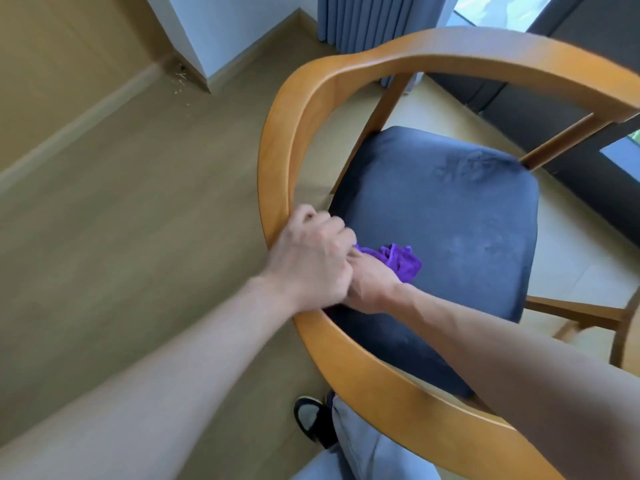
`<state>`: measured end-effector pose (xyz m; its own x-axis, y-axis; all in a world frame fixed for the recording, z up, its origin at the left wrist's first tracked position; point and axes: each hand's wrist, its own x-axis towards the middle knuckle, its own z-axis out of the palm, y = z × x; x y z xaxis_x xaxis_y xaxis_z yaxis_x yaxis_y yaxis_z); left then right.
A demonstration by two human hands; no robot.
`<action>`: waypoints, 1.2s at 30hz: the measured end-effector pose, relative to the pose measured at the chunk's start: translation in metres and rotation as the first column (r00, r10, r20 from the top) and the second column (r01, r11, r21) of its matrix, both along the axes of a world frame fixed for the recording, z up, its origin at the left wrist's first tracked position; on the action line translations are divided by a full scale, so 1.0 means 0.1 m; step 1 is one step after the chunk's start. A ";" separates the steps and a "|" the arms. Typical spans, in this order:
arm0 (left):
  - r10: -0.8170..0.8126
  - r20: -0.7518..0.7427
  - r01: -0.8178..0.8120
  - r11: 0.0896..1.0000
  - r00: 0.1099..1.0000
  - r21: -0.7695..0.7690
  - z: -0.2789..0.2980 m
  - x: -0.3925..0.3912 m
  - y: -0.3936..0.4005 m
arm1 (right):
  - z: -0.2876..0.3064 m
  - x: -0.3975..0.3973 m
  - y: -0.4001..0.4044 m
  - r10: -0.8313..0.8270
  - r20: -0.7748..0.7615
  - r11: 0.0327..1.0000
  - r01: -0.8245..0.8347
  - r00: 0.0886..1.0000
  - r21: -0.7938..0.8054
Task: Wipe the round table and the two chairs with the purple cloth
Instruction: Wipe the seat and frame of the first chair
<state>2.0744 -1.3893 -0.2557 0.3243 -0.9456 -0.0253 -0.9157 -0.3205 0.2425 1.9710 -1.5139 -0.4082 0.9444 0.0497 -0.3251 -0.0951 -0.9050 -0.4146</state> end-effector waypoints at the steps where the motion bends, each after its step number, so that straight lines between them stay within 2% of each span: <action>1: 0.001 -0.025 -0.001 1.000 1.000 0.025 -0.03 -0.14 0.03 | 0.02 0.11 -0.03 -0.102 -0.003 0.995 0.102 0.995 0.001; 3: 0.042 -0.044 -0.039 0.997 0.998 0.065 -0.10 -0.32 0.08 | 0.03 0.26 -0.03 -0.383 -0.043 0.922 0.385 0.923 0.044; 4: 0.085 -0.052 -0.082 0.995 0.995 0.056 -0.13 -0.33 0.09 | 0.02 0.29 0.00 -0.452 -0.050 0.889 0.454 0.891 0.053; 5: 0.129 -0.067 -0.127 0.991 0.989 0.033 -0.15 -0.31 0.08 | 0.01 0.27 0.05 -0.440 -0.031 0.897 0.441 0.898 0.030; 8: 0.176 -0.116 -0.180 0.983 0.978 -0.028 -0.16 -0.29 0.06 | -0.07 -0.10 0.29 -0.224 0.026 0.974 0.225 0.974 -0.038; 10: 0.179 -0.104 -0.182 0.983 0.978 -0.023 -0.17 -0.33 0.08 | -0.09 -0.45 0.32 -0.066 0.003 0.995 0.066 0.998 -0.076; 12: 0.206 -0.096 -0.206 0.978 0.974 0.003 -0.17 -0.33 0.08 | -0.09 -0.70 0.20 0.077 -0.032 0.988 -0.081 0.997 -0.129; 14: 0.232 -0.095 -0.230 0.973 0.968 0.029 -0.18 -0.33 0.06 | -0.06 -0.78 0.02 0.197 -0.043 0.974 -0.200 0.979 -0.102; 16: 0.244 -0.074 -0.241 0.969 0.967 0.046 -0.17 -0.35 0.04 | -0.03 -0.60 -0.15 0.207 -0.070 0.972 -0.213 0.976 -0.101; 17: 0.244 -0.063 -0.241 0.969 0.968 0.053 -0.17 -0.36 0.04 | -0.02 -0.43 -0.23 0.126 -0.051 0.984 -0.132 0.991 -0.121; 19: 0.237 -0.049 -0.233 0.970 0.970 0.071 -0.18 -0.36 0.04 | -0.04 -0.03 -0.34 -0.175 0.025 0.973 0.177 0.984 -0.147; 21: 0.232 -0.037 -0.228 0.971 0.972 0.072 -0.19 -0.34 0.03 | -0.08 0.26 -0.34 -0.477 0.064 0.870 0.481 0.877 -0.106; 22: 0.231 -0.028 -0.229 0.971 0.973 0.075 -0.20 -0.34 0.02 | -0.11 0.31 -0.26 -0.537 0.073 0.836 0.542 0.840 -0.090; 23: 0.235 -0.017 -0.233 0.969 0.972 0.081 -0.20 -0.35 0.02 | -0.13 0.28 -0.15 -0.524 0.079 0.844 0.529 0.848 -0.084; 24: 0.237 -0.010 -0.236 0.968 0.971 0.091 -0.19 -0.36 0.03 | -0.15 0.18 -0.03 -0.438 0.089 0.891 0.446 0.894 -0.089; 26: 0.236 -0.010 -0.233 0.965 0.972 0.123 -0.18 -0.38 0.02 | -0.13 -0.19 0.16 -0.167 0.060 0.980 0.173 0.984 -0.102; 27: 0.239 -0.014 -0.235 0.962 0.971 0.139 -0.17 -0.38 0.02 | -0.11 -0.38 0.19 -0.025 0.022 0.995 0.027 0.999 -0.091; 29: 0.244 -0.017 -0.238 0.958 0.970 0.158 -0.14 -0.39 0.01 | -0.07 -0.62 0.09 0.206 -0.045 0.976 -0.209 0.977 -0.062; 31: 0.247 -0.003 -0.243 0.954 0.969 0.174 -0.12 -0.39 -0.01 | -0.06 -0.52 -0.17 0.273 -0.061 0.957 -0.278 0.960 -0.089; 32: 0.246 -0.003 -0.242 0.954 0.969 0.178 -0.12 -0.39 0.00 | -0.05 -0.36 -0.33 0.205 -0.043 0.969 -0.209 0.978 -0.134; 33: 0.247 -0.004 -0.242 0.954 0.969 0.177 -0.13 -0.39 0.01 | -0.07 -0.17 -0.52 0.052 0.008 0.982 -0.049 0.999 -0.180; 34: 0.248 -0.006 -0.243 0.954 0.969 0.173 -0.15 -0.38 0.02 | -0.08 0.02 -0.75 -0.168 0.074 0.964 0.179 0.983 -0.197; 35: 0.246 -0.010 -0.241 0.956 0.969 0.168 -0.16 -0.37 0.02 | -0.08 0.17 -1.00 -0.410 0.120 0.888 0.426 0.904 -0.173; 36: 0.241 -0.013 -0.235 0.958 0.971 0.162 -0.18 -0.35 0.03 | -0.09 0.29 -1.23 -0.622 0.124 0.765 0.633 0.773 -0.113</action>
